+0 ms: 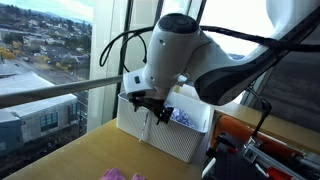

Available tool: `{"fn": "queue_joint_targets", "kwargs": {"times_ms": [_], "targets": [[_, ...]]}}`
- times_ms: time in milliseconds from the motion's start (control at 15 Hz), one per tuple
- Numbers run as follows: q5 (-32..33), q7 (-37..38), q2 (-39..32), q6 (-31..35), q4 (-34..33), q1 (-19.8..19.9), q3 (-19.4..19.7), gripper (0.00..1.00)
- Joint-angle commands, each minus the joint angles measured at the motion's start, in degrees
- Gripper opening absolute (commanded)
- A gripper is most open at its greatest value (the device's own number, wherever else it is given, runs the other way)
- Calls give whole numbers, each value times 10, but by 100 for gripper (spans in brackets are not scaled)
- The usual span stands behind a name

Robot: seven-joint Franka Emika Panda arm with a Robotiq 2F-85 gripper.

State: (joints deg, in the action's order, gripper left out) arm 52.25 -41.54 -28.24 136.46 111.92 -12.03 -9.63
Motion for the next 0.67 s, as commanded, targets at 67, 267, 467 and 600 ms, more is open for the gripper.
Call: {"fn": "queue_joint_targets", "kwargs": {"times_ms": [67, 267, 467, 600], "targets": [[17, -13, -11, -1, -9, 2, -2, 100], [19, -15, -13, -2, -8, 1, -1, 69], [20, -18, -14, 1, -5, 2, 0, 53], [22, -20, -14, 2, -6, 4, 1, 37]]}}
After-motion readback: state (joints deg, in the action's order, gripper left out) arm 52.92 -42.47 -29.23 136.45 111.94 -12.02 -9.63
